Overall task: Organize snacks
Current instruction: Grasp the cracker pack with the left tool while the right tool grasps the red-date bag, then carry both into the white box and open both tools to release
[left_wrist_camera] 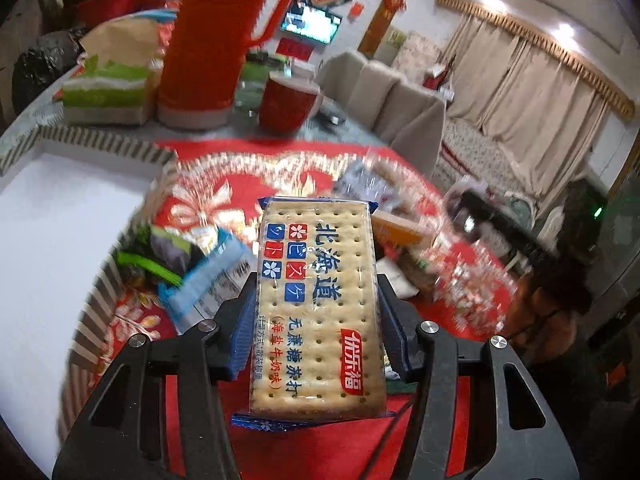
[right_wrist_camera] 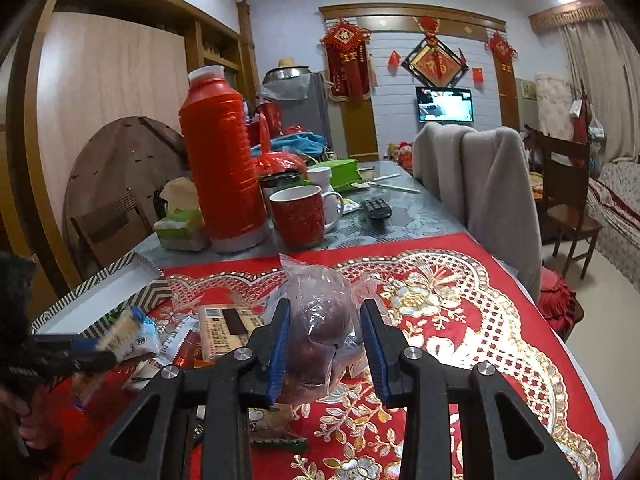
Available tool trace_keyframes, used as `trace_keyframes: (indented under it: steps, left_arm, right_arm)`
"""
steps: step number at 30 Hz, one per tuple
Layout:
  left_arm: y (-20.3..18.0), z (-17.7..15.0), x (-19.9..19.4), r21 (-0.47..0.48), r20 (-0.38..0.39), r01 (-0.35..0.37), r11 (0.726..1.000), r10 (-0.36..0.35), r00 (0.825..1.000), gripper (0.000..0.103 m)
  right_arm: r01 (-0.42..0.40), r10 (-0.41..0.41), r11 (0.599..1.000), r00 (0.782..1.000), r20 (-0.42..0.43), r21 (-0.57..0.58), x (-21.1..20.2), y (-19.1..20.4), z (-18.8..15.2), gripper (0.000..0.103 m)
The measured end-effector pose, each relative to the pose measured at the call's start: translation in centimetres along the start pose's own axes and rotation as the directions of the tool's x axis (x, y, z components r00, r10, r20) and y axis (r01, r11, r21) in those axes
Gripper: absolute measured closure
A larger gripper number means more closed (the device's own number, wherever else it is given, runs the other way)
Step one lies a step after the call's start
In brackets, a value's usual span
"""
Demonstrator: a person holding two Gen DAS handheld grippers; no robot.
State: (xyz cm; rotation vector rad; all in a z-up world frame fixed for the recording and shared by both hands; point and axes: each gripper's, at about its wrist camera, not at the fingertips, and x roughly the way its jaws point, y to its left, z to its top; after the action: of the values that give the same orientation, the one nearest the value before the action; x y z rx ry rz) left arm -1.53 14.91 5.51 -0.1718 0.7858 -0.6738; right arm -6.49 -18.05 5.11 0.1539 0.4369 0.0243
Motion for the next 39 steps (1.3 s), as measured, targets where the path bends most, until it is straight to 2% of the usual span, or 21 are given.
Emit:
trace_keyframes:
  steps: [2,5,8,10,11,12,15,18,19,21,25,28,33,35,37,39]
  left_arm:
    - [0.5,0.5,-1.0,-0.019,0.032,0.004,1.0,-0.004,0.999,0.049]
    - [1.9,1.3,-2.9,-0.074,0.087,-0.016,0.997,0.022,0.996,0.049]
    - [4.2,1.7,-4.8,-0.152,0.126,-0.071,0.986,0.091,0.988,0.049]
    - [5.7,1.9,-5.9,-0.201,0.14,-0.147,0.968,0.177,0.974,0.049]
    - [6.4,1.8,-6.3,-0.221,0.139,-0.193,0.956,0.227,0.964,0.049]
    - [7.2,1.8,-6.8,-0.249,0.135,-0.255,0.934,0.295,0.946,0.049]
    - [9.4,1.3,-7.6,-0.311,0.105,-0.372,0.875,0.42,0.901,0.049]
    - [11.7,0.7,-7.9,-0.382,0.069,-0.408,0.829,0.465,0.882,0.049]
    - [12.5,0.4,-8.0,-0.407,0.056,-0.413,0.814,0.474,0.879,0.049]
    - [13.9,0.0,-8.3,-0.454,0.037,-0.416,0.788,0.483,0.875,0.049]
    - [15.2,-0.8,-8.2,-0.523,0.015,-0.398,0.754,0.476,0.879,0.049]
    - [15.6,-1.1,-8.3,-0.546,-0.002,-0.387,0.743,0.461,0.887,0.049]
    - [15.7,-1.0,-8.4,-0.557,-0.008,-0.4,0.728,0.478,0.879,0.048]
    - [16.0,-1.1,-8.7,-0.574,-0.004,-0.393,0.718,0.478,0.879,0.048]
    - [16.2,-1.1,-8.8,-0.583,-0.002,-0.39,0.713,0.479,0.878,0.046]
    - [16.2,-1.1,-9.0,-0.586,0.003,-0.388,0.711,0.481,0.877,0.046]
  right_arm:
    - [-0.015,0.015,1.0,1.0,-0.008,0.011,0.1,0.5,0.3,0.07]
    - [-0.086,0.086,0.996,0.996,-0.026,0.024,0.5,2.7,1.1,0.07]
    - [-0.16,0.161,0.987,0.985,-0.061,0.023,1.6,5.7,1.6,0.07]
    - [-0.223,0.224,0.975,0.971,-0.082,0.015,2.6,8.4,2.0,0.07]
    - [-0.245,0.245,0.969,0.965,-0.091,0.01,3.0,9.5,2.1,0.07]
    - [-0.279,0.278,0.96,0.955,-0.101,0.009,3.7,11.1,2.4,0.07]
    - [-0.361,0.359,0.933,0.924,-0.131,0.011,5.3,15.0,2.8,0.07]
    - [-0.42,0.414,0.908,0.893,-0.178,0.008,7.7,19.2,3.0,0.07]
    - [-0.425,0.418,0.905,0.888,-0.19,0.005,8.4,20.4,3.0,0.07]
    - [-0.425,0.417,0.905,0.885,-0.207,0.007,9.9,22.4,3.0,0.069]
    - [-0.436,0.43,0.899,0.865,-0.259,0.039,12.9,25.4,2.6,0.069]
    - [-0.428,0.423,0.902,0.857,-0.296,0.05,14.7,27.2,1.8,0.069]
    - [-0.43,0.423,0.901,0.848,-0.319,0.054,15.7,28.3,0.9,0.069]
    - [-0.432,0.427,0.9,0.849,-0.31,0.057,15.7,28.1,1.0,0.065]
    - [-0.433,0.437,0.898,0.856,-0.275,0.079,15.5,27.6,1.3,0.051]
    - [-0.426,0.436,0.9,0.865,-0.249,0.098,15.0,26.7,1.9,0.051]
